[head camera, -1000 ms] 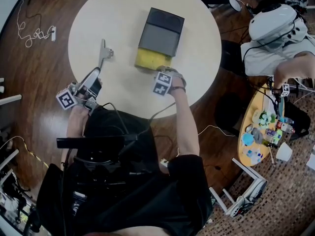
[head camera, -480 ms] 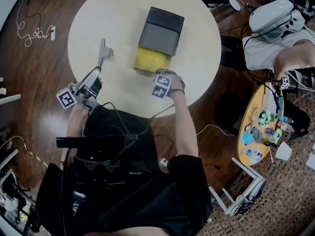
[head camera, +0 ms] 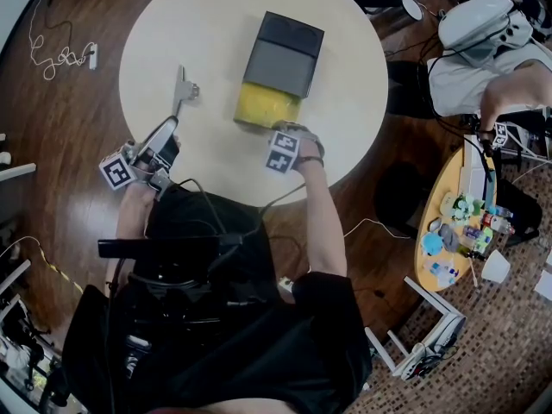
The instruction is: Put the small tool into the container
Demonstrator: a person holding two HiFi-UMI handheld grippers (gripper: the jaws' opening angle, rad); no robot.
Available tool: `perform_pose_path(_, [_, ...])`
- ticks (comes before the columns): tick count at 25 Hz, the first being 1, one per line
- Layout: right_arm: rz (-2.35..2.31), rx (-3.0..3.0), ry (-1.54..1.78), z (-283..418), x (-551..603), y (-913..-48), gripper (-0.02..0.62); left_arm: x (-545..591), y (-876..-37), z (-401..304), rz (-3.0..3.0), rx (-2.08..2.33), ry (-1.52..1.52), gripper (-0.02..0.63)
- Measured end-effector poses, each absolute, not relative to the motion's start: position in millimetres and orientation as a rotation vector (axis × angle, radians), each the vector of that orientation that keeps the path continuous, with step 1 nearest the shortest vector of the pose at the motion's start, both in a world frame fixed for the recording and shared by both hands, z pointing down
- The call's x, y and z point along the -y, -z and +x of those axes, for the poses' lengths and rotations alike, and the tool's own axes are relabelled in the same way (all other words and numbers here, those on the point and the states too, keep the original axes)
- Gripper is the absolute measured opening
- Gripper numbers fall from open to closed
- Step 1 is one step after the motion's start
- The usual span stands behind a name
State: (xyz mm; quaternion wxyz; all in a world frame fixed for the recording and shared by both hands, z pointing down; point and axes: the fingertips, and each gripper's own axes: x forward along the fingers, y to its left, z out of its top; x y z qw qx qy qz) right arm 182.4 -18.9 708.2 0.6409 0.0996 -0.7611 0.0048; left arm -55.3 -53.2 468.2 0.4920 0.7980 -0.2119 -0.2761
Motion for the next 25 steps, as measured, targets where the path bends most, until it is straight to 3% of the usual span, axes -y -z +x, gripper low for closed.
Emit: perform_pose_path(25, [0.154, 1.740, -0.059, 174.3, -19.0, -709.3, 0.132, 53.0, -474.8, -56.6, 1.928, 0.512, 0.668, 0.041])
